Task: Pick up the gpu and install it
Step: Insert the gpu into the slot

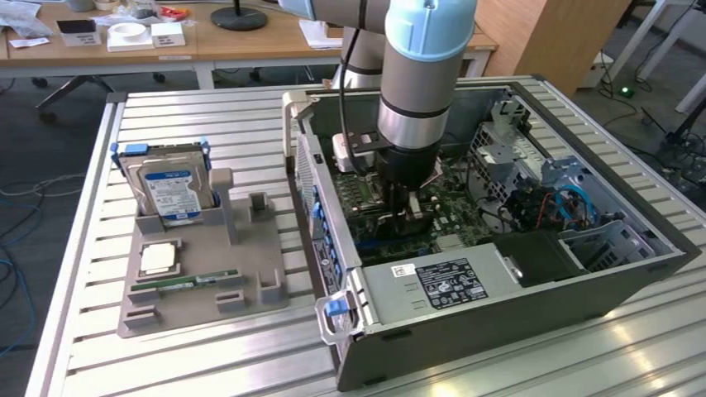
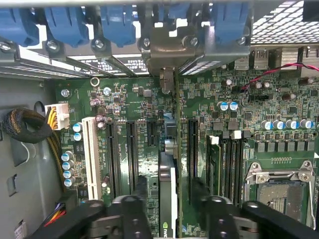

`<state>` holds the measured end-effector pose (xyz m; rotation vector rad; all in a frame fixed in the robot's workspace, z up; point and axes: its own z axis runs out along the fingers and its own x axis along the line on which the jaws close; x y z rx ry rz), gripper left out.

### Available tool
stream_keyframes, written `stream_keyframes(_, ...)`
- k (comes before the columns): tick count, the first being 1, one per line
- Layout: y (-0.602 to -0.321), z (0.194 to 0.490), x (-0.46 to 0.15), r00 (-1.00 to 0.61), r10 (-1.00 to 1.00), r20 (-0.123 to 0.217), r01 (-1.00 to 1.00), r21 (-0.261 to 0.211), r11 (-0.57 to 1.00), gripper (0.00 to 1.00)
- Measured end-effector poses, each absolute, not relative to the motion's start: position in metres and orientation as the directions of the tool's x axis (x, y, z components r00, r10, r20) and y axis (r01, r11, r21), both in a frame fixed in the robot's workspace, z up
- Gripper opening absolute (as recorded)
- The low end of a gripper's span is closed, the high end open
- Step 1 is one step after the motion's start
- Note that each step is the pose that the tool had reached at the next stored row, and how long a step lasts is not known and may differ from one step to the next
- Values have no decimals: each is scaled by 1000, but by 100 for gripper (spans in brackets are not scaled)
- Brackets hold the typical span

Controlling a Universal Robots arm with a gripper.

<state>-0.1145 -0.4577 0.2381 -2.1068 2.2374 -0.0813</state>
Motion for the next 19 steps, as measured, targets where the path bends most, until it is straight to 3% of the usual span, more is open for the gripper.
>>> stream_keyframes(3, -458, 238, -115, -60, -998, -13, -995, -85, 60, 57)
stream_keyframes(7, -458, 238, -115, -60, -998, -13, -995, -85, 60, 75)
stream_keyframes(13, -458, 243, -115, -60, -998, -13, -995, -85, 60, 75)
stream_keyframes(19, -458, 267, -115, -60, -998, -13, -995, -85, 60, 75)
